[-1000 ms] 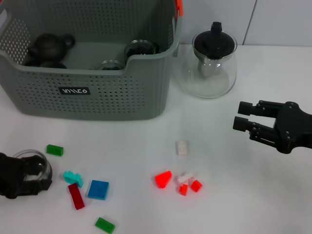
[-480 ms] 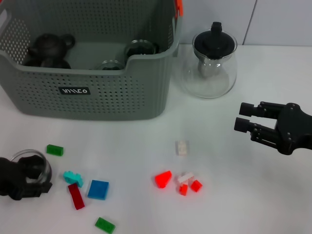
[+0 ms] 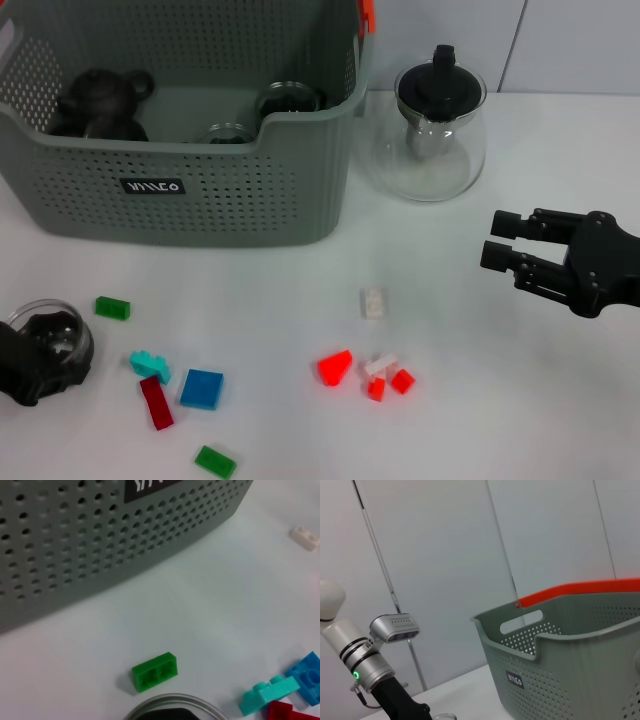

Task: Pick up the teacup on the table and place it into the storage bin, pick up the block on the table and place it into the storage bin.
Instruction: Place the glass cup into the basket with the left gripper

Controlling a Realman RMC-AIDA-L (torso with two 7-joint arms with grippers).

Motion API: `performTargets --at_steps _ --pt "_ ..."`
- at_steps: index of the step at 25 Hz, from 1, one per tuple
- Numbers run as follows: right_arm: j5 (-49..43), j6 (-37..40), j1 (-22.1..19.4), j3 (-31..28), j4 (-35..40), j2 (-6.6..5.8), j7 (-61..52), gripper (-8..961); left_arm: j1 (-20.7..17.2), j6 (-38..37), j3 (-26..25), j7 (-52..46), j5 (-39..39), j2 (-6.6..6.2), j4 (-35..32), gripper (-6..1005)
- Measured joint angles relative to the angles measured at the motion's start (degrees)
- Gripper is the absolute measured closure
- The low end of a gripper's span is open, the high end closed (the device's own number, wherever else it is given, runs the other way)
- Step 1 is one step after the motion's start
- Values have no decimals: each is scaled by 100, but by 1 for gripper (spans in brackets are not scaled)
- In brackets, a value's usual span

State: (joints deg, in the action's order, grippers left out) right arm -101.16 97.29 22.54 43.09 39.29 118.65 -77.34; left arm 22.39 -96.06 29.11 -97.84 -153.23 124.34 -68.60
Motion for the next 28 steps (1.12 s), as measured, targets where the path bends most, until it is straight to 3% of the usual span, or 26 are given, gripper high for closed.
performTargets --at_steps 3,6,9,11,14,16,22,28 --pt "0 0 0 -7 0 0 0 479 8 -170 -23 -20 31 -9 -89 632" --pt "0 0 1 -10 0 0 0 479 24 -409 -35 -21 94 -18 -199 859" --pt "0 0 2 -11 0 0 0 479 112 -858 -205 -20 306 -97 -249 898" --pt "0 1 2 -12 0 0 0 479 233 -1280 -503 5 486 -221 -160 925" --pt "0 0 -6 -12 0 0 0 479 546 -2135 -1172 56 1021 -529 374 939" --pt "0 2 -13 -10 0 0 0 479 654 -2264 -1276 15 1485 -646 738 941" --pt "0 -18 -58 -11 -6 0 8 479 968 -2249 -975 9 2995 -689 1524 945" --pt "0 -17 -27 -12 -9 32 9 479 1220 -1881 -1057 -110 5049 -700 1743 945"
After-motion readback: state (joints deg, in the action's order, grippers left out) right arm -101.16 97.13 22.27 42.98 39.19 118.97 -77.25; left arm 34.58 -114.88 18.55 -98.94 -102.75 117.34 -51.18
